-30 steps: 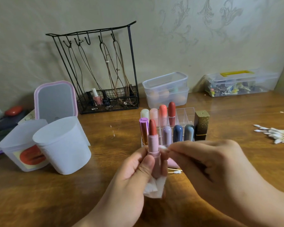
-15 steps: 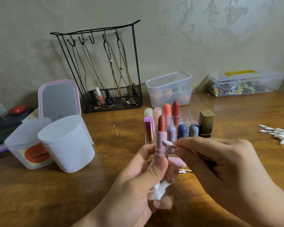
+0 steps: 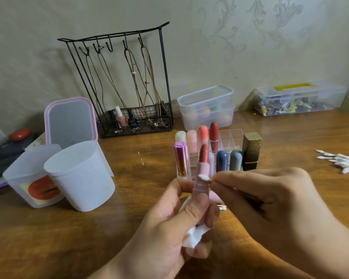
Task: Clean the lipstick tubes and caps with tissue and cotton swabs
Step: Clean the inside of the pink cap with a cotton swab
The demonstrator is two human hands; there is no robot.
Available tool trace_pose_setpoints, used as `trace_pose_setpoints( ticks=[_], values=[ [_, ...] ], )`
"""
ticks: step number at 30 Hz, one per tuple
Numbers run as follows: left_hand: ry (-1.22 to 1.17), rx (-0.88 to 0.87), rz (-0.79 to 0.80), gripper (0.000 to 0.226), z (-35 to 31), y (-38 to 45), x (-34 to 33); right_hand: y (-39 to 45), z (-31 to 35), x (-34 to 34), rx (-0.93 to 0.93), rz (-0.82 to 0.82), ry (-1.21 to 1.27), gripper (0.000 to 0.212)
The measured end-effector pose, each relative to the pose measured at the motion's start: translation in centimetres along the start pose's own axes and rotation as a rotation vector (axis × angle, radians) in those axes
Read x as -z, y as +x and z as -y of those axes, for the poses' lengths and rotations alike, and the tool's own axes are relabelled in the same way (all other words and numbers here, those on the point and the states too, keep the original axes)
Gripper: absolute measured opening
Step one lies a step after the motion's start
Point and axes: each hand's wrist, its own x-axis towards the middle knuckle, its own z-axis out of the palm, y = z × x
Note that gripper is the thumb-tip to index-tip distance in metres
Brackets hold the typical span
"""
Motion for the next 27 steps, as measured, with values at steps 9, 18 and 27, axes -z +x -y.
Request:
trace_pose_setpoints(
  ticks=[9, 18, 27],
  values=[
    [-0.004, 0.015, 0.022, 0.026, -0.18, -0.15, 0.00, 0.05, 0.10, 0.06, -0.043, -0.053, -0.002, 0.011],
    [-0.077, -0.005, 0.072, 0.029, 0.13, -0.03, 0.19, -0.01, 0.10, 0.02, -0.025, -0.066, -0.014, 0.014],
    [-0.046, -0.002, 0.059, 0.023, 0.19, -0.05, 0.19, -0.03, 0.04, 0.04, -0.007, -0.063, 0.008, 0.016]
  ],
)
